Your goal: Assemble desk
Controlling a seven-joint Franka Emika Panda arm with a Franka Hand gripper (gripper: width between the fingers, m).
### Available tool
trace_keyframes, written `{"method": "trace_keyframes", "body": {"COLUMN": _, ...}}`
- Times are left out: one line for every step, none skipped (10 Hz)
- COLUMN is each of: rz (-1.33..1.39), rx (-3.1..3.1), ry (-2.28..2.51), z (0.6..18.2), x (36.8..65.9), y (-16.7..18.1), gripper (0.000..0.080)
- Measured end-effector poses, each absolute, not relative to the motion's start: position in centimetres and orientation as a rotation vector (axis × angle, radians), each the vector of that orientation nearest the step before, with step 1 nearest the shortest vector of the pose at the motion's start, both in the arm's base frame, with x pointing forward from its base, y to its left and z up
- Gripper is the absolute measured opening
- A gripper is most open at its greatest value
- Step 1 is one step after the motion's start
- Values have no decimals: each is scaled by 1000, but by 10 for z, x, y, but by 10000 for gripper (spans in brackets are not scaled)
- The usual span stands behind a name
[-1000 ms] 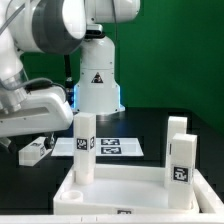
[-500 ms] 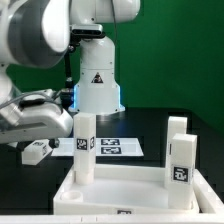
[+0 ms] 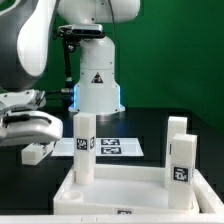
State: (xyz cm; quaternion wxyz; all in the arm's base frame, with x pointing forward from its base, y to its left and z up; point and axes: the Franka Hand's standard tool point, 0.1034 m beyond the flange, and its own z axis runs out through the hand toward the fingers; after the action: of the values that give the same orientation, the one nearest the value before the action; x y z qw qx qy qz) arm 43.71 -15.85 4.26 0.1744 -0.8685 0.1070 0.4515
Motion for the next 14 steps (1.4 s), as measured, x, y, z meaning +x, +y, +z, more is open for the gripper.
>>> {"method": "trace_keyframes", "body": {"rz": 1298, "rx": -2453, "ry": 306, "z": 41, "x": 435, "y": -158, "gripper": 649}}
{"method": "trace_keyframes", "body": {"rz": 1356, "rx": -2419, "ry": 308, "z": 36, "x": 427, "y": -155, "gripper": 649}}
{"method": "trace_keyframes", "body": {"rz": 1421, "rx": -2388, "ry": 314, "z": 30, "x": 417, "y": -152, "gripper": 649}}
{"method": "trace_keyframes", "body": {"rz": 1426, "rx": -2402, "ry": 308, "z": 20, "x": 412, "y": -149, "gripper": 649}}
{"method": "trace_keyframes", "body": {"rz": 1407, "rx": -2418, "ry": 309, "z": 15, "x": 404, "y": -144, "gripper": 649}}
{"method": "trace_keyframes", "body": {"rz": 1414, "rx": -2410, "ry": 310, "z": 18, "x": 404, "y": -145, "gripper": 649}}
{"method": "trace_keyframes", "body": {"rz": 1413, "rx": -2411, "ry": 309, "z": 17, "x": 405, "y": -145, "gripper": 649}}
{"method": "trace_keyframes", "body": {"rz": 1430, "rx": -2413, "ry": 312, "z": 16, "x": 402, "y": -144, "gripper": 649}}
{"method": "trace_keyframes", "body": {"rz": 1493, "rx": -2425, "ry": 316, "z": 11, "x": 394, "y": -145, "gripper": 649}}
{"method": "trace_keyframes", "body": {"rz": 1539, "rx": -2424, "ry": 309, "z": 5, "x": 386, "y": -143, "gripper": 649}}
{"method": "trace_keyframes", "body": {"rz": 1542, "rx": -2421, "ry": 314, "z": 5, "x": 384, "y": -145, "gripper": 649}}
{"method": "trace_keyframes", "body": {"rz": 1541, "rx": -2423, "ry": 313, "z": 5, "x": 385, "y": -145, "gripper": 640}}
{"method": "trace_keyframes", "body": {"rz": 1542, "rx": -2422, "ry": 313, "z": 5, "x": 385, "y": -144, "gripper": 640}}
{"method": "trace_keyframes", "body": {"rz": 1542, "rx": -2422, "ry": 313, "z": 5, "x": 385, "y": -144, "gripper": 455}}
